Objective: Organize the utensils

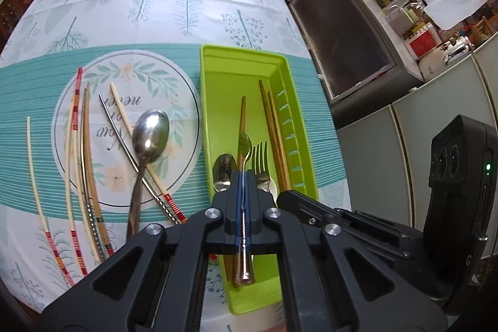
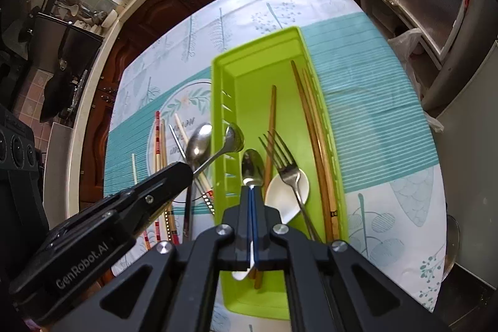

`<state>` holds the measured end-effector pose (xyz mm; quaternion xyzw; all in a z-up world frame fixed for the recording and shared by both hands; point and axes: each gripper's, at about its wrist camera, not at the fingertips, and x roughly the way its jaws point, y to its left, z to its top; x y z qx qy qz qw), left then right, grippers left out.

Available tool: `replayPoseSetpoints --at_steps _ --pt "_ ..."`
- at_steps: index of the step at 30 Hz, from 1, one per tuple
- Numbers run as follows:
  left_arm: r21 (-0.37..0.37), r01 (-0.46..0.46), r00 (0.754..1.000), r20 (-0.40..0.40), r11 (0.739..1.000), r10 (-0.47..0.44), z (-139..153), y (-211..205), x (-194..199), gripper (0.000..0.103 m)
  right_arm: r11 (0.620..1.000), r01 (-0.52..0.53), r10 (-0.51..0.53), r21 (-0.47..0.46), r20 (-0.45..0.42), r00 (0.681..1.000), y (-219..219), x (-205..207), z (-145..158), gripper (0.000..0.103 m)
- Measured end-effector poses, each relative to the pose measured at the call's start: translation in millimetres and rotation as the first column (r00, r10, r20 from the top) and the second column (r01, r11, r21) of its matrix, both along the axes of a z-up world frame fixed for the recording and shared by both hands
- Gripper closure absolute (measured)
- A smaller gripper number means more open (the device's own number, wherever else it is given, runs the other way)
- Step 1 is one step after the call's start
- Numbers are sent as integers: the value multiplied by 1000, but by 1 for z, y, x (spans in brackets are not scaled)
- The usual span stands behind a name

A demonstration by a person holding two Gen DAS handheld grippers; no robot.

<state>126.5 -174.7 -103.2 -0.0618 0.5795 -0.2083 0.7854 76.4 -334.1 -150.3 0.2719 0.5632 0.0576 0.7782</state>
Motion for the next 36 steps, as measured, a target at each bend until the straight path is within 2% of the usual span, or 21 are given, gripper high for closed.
replayPoseSetpoints --at_steps 3,6,12,19,22,24,26,36 --pt "-12 14 997 -74 1000 -14 -17 -3 -1 103 1000 1 0 6 -29 1000 -1 4 -13 103" --pt "2 26 995 -96 1000 -26 -23 -2 -3 103 1000 2 -2 11 -55 998 -2 8 -23 103" --pt "32 62 993 -103 998 -58 -24 6 -12 102 1000 -3 3 0 -86 996 -2 8 -32 103" --pt "97 80 993 -91 992 -72 -20 38 -20 102 999 -34 33 -13 -72 997 9 3 -22 103" --pt "126 70 995 -83 990 -59 -20 60 -21 90 998 -55 54 -16 -57 997 18 2 -14 103" --pt "140 44 997 -69 989 -35 -19 77 -21 73 997 -75 74 -16 -47 996 26 2 -8 103" --pt "145 9 999 -53 989 -2 -18 97 -22 67 995 -101 100 -24 -33 994 35 1 -2 103" --pt "207 -144 988 -17 968 151 -27 184 -21 67 969 -243 243 -37 2 970 95 6 17 99"
